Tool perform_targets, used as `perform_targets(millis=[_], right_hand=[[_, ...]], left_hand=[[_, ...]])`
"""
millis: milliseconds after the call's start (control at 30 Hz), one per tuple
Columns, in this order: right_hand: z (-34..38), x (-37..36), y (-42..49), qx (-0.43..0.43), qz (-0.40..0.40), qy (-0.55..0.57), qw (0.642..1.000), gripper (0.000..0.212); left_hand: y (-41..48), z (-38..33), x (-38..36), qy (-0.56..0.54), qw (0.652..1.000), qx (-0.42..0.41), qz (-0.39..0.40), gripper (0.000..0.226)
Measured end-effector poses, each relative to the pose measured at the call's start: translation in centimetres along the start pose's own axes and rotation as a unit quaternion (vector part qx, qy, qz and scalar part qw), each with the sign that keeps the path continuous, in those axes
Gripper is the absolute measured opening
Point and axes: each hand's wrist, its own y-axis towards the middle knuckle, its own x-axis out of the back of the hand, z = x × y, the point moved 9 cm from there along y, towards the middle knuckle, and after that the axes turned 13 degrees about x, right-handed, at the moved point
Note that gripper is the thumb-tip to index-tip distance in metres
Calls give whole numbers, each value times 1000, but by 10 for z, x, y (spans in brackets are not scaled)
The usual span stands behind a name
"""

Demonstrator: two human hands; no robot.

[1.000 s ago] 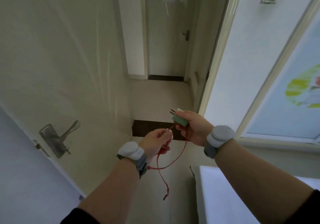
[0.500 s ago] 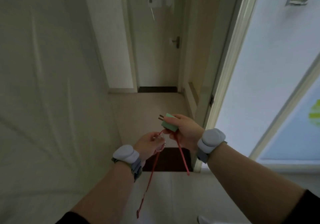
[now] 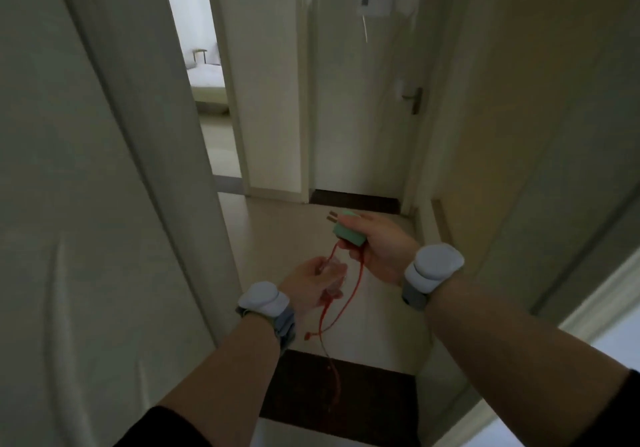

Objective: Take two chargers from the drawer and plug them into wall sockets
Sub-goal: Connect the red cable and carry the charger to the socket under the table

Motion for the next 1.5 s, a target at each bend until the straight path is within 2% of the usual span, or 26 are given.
perform_targets(millis=[100, 167, 300, 367, 433, 500, 567, 633, 800, 900, 1000, 1200, 1333, 1500], right_hand=[[6, 10, 57, 14, -11, -2, 1000, 23], [11, 19, 110, 16, -34, -8, 999, 32], [25, 39, 209, 26, -66, -10, 997, 14], [27, 55, 265, 35, -78, 8, 996, 11], [30, 63, 302, 42, -72, 11, 996, 14], [32, 75, 364, 54, -60, 21, 997, 16], [34, 88, 418, 62, -55, 14, 996, 21], [33, 103, 480, 63, -42, 10, 997, 25], [33, 110, 596, 41, 6, -76, 996, 23], [31, 87, 688, 39, 57, -103, 992, 26], [29, 59, 750, 47, 76, -104, 990, 33], [16, -14, 879, 88, 104, -120, 983, 19], [5, -76, 971, 83, 104, -106, 985, 22], [-2, -157, 1077, 72, 114, -70, 988, 19]], left_hand=[[46, -20, 10, 13, 1000, 22, 18, 11], [92, -45, 25, 22, 999, 35, 31, 11], [187, -106, 50, 147, 988, 29, 25, 25], [244, -126, 58, 232, 972, 26, 21, 28], [282, -138, 70, 304, 952, 24, -1, 25], [339, -154, 90, 289, 956, 40, -23, 26], [392, -168, 115, 250, 965, 53, -60, 19], [445, -188, 148, 254, 958, 65, -115, 14], [529, -220, 234, 285, 922, 125, -230, 19], [579, -247, 297, 296, 903, 142, -278, 24], [611, -262, 350, 287, 893, 157, -310, 15], [686, -298, 459, 230, 899, 133, -349, 24], [749, -320, 544, 205, 909, 132, -337, 22], [811, -354, 638, 250, 904, 161, -306, 25]])
